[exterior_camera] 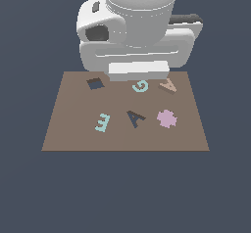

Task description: Insert a designated object into the corresponding slot on a board.

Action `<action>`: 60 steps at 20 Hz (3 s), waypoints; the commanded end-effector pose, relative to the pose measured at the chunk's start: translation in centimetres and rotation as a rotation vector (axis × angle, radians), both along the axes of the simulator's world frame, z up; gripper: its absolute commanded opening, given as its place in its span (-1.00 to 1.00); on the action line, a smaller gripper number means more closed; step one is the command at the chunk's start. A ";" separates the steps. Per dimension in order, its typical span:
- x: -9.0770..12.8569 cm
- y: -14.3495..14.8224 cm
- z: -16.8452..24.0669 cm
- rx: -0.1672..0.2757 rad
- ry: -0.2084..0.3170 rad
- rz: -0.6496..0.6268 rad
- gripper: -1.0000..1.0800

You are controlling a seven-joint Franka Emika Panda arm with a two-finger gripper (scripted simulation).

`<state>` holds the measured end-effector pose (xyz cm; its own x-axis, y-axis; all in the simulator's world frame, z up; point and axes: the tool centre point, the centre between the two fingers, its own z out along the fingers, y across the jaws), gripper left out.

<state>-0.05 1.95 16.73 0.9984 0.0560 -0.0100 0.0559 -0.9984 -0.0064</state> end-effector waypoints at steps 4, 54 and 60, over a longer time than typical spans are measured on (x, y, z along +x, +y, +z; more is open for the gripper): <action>0.0 0.3 -0.2 0.000 0.000 0.012 0.92; -6.6 13.6 -13.7 -0.002 -0.012 0.628 -1.00; -6.5 13.6 -13.7 -0.003 -0.012 0.616 -1.00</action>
<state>-6.55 15.56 3.04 0.7795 0.6264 0.0002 0.6264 -0.7795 0.0004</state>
